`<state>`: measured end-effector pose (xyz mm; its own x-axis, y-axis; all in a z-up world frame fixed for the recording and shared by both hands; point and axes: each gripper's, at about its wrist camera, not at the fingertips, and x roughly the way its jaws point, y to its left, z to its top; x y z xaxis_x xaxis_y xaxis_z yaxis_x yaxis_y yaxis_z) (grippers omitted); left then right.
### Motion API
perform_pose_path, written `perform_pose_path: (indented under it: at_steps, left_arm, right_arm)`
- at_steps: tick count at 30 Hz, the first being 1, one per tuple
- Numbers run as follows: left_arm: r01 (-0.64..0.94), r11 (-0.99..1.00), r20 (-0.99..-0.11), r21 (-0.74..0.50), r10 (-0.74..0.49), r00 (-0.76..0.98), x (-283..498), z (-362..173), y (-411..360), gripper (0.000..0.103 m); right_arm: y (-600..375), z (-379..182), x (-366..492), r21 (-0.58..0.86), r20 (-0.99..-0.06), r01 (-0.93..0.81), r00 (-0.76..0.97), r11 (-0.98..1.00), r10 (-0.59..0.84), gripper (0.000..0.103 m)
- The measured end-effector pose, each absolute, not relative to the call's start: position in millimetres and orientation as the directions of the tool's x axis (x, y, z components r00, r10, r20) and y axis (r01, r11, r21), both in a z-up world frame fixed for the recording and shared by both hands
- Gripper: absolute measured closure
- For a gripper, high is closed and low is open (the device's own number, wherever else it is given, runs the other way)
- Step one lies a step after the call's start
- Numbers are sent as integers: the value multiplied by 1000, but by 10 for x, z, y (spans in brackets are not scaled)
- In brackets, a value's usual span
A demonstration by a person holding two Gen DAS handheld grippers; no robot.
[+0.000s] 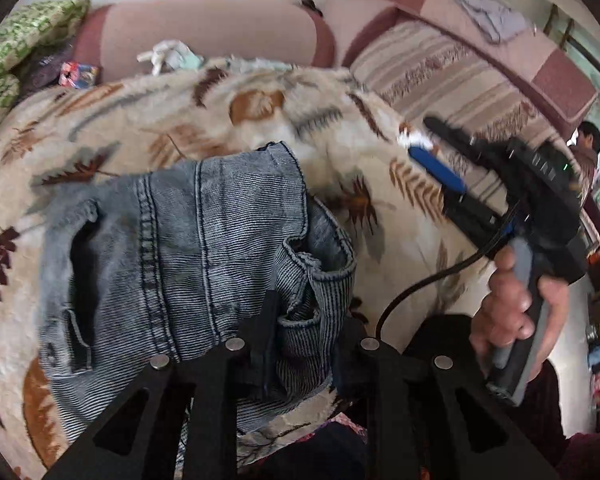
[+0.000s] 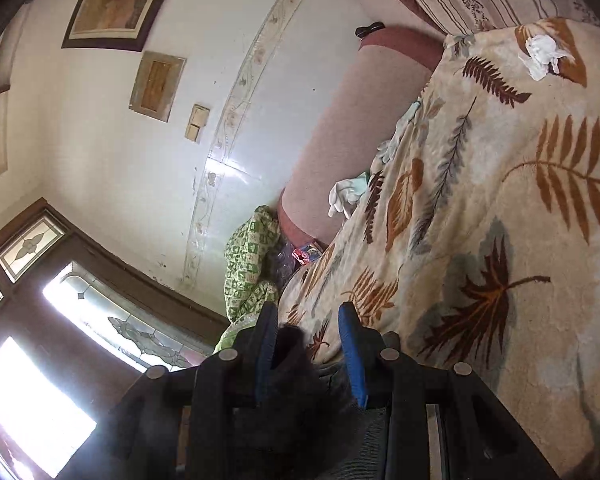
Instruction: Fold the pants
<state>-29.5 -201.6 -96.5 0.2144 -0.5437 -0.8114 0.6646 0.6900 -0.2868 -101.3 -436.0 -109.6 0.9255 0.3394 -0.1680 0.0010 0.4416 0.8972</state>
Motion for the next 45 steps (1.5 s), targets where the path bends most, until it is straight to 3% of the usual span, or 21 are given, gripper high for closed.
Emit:
perform_pose_path:
  at_steps: [2,5,9,12,16,21,24,28,32,35,40,45]
  left_arm:
    - [674,679,-833,-291,-527,171,-308,-1074,-2093,77]
    - [725,617,-777,-305,-602,185,-373,-810,-2000,69]
    - [751,614,-671,-243,-665,327,-378,-335,-1619,39]
    - [716,673,-653,-187,-629,421,-225,-232,-1383,38]
    - [596,793,-722,-128,-486,491,123,-469,-1098,39]
    - [516,854,-825,-69,-339,451,483,-879,-992,39]
    - [518,852,-851,-71,-323,415,460,-1039,-1006,40]
    - [523,852,-858,-22,-285,428,398,-1136,-1022,40]
    - [549,836,-867,25,-256,428,381,-1244,-1094,40]
    - [552,832,-867,45,-243,436,375,-1258,-1129,40]
    - [514,857,-868,-36,-282,409,368,-1046,-990,40]
    - [569,822,-814,17,-319,486,58,-726,-923,39]
  right_arm:
    - [-4369,-1105,-1001,896,-175,4,922,444,345,68]
    - [-4368,-1131,-969,889,-202,20,913,457,355,68]
    - [-4253,-1127,-857,874,-231,13,890,486,392,68]
    - [-4049,-1072,-752,827,-283,-8,859,563,427,68]
    - [-3744,-1093,-531,779,-358,-30,798,626,485,68]
    - [-3484,-1023,-238,816,-322,-100,740,570,591,68]
    - [-3325,-930,-48,816,-330,-120,706,566,626,68]
    - [-3148,-1073,219,795,-432,-46,656,604,619,68]
    - [-3151,-1572,379,791,-542,104,577,603,611,69]
    - [-3211,-1723,378,814,-517,104,579,572,630,73]
    - [-3288,-1575,154,822,-472,56,624,567,623,70]
    - [-3225,-1313,-186,803,-436,-37,642,594,630,68]
